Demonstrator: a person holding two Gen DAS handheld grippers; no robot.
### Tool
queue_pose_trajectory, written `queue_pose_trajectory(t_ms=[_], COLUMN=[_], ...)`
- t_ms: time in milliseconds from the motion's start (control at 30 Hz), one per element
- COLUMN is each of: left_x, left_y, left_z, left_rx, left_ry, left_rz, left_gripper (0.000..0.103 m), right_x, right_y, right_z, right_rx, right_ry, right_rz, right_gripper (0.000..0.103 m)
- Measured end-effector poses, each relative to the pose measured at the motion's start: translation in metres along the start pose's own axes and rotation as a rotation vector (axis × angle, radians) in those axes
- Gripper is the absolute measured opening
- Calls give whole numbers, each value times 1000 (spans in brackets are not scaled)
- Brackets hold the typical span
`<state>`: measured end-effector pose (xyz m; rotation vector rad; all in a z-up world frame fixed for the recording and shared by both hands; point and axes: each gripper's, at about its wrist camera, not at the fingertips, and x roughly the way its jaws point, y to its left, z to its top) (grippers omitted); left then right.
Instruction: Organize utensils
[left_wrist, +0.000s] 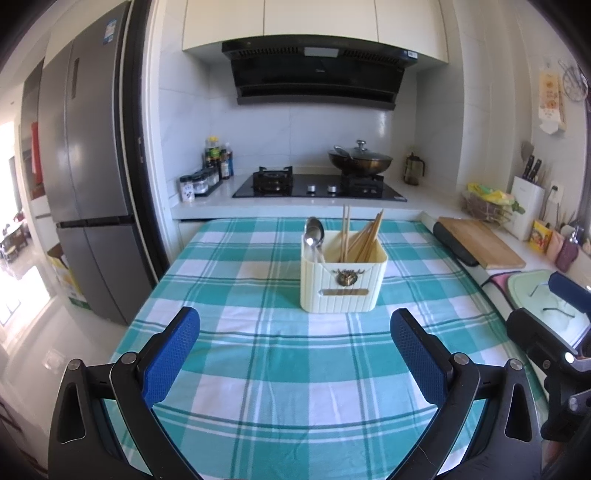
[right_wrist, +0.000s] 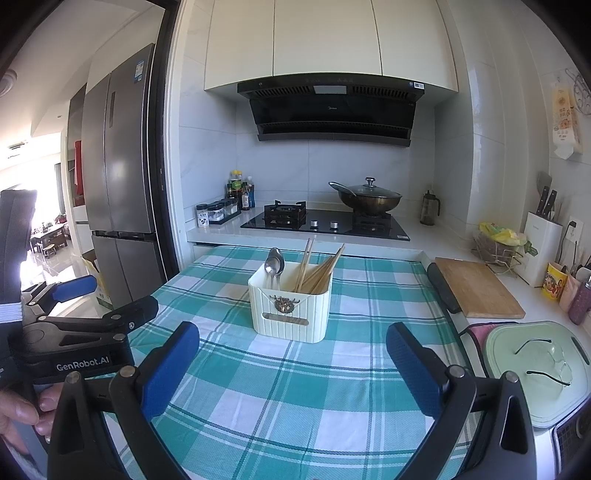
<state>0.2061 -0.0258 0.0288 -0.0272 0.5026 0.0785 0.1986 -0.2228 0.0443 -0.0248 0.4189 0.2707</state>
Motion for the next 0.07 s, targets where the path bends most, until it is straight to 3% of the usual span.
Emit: queue_pose_trajectory(t_ms=[67], left_x=[3], left_y=[-1], left_z=[0], left_rx=[8], left_ry=[-5], left_rz=[8], left_gripper=[103], right_x=[1], right_y=[-1], right_z=[-1], right_rx=[2], right_ry=[3], right_rz=[1], right_gripper=[103])
